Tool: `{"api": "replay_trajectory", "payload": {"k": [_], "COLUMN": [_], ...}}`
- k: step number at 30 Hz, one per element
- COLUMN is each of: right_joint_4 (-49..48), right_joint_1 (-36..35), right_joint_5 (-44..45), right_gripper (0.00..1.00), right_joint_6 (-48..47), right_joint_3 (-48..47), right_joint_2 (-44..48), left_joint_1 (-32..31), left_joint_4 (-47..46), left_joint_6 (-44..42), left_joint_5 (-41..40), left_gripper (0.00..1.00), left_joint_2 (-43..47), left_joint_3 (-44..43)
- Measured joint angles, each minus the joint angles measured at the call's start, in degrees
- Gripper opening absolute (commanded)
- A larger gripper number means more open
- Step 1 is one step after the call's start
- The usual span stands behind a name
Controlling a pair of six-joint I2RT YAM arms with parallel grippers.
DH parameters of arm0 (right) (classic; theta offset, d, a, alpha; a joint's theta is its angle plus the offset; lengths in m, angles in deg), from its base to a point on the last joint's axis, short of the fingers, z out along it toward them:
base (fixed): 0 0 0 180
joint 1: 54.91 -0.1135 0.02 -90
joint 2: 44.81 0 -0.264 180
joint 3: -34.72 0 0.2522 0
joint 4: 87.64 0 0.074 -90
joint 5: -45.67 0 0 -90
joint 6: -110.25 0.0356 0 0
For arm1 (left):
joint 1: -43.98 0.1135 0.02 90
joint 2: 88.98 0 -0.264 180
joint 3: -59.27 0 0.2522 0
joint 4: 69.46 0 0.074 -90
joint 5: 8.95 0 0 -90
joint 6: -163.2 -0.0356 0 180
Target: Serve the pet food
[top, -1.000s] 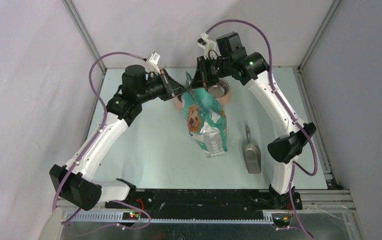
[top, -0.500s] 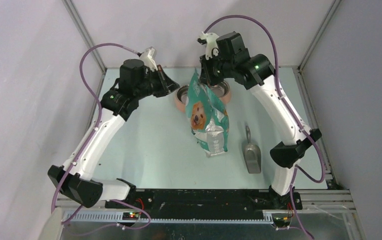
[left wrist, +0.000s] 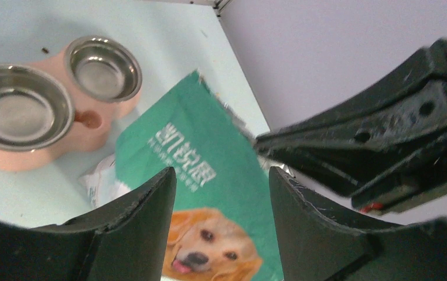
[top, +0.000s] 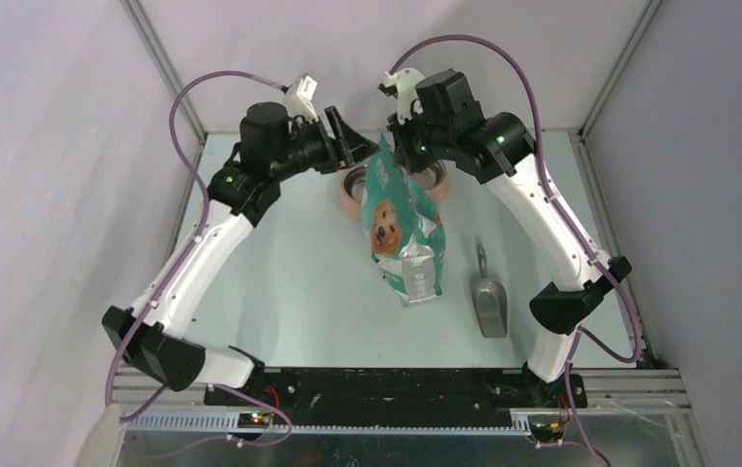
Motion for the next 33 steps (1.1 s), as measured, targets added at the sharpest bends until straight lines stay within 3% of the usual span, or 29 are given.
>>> {"api": "replay_trajectory", "payload": {"k": [8,16,18,21,22,24,27,28,31,33], "right_joint_4": [0.11,0.96,1.01,1.05,1.05,1.05,0.87,0.85,0.85,0.85], "right_joint_1": [0.48,2.43,2.82,2.95,2.97,3.06,3.28,3.34,3.39,3.43], "right_joint_5": [-3.45,-11.96,-13.09,-14.45,-14.84,-15.52,-16.31,-16.50,-16.94,-17.33], "right_gripper": [0.21,0.28,0.24,0.03,0.00,0.00,0.14,0.13,0.00,0.00], "right_joint_6": [1.46,5.46,6.25,6.80,7.19,7.74,8.22,8.39,8.61,8.92], "right_joint_3": [3.26,3.56,3.69,3.72,3.72,3.72,3.72,3.72,3.72,3.72], "right_joint_2": [2.80,2.95,2.93,2.84,2.78,2.62,2.14,2.01,1.68,1.51], "left_joint_1": [-1.42,-2.99,-3.04,-3.04,-3.04,-3.04,-3.04,-3.04,-3.08,-3.08], "left_joint_4": [-2.73,-3.76,-3.72,-3.23,-2.95,-2.64,-2.23,-2.12,-1.66,-1.44], "left_joint_6": [2.34,2.84,2.80,2.75,2.73,2.75,2.84,2.91,3.52,3.89], "left_joint_5": [1.29,1.46,1.31,0.98,0.81,0.55,0.15,0.15,-0.20,-0.22], "left_gripper": [0.56,0.48,0.45,0.42,0.42,0.41,0.40,0.40,0.38,0.35], "left_joint_2": [-4.26,-4.31,-4.31,-4.24,-4.20,-4.04,-3.56,-3.43,-2.99,-2.78], "left_joint_3": [-0.94,-0.92,-0.92,-0.92,-0.92,-0.70,0.15,0.50,1.42,1.73]}}
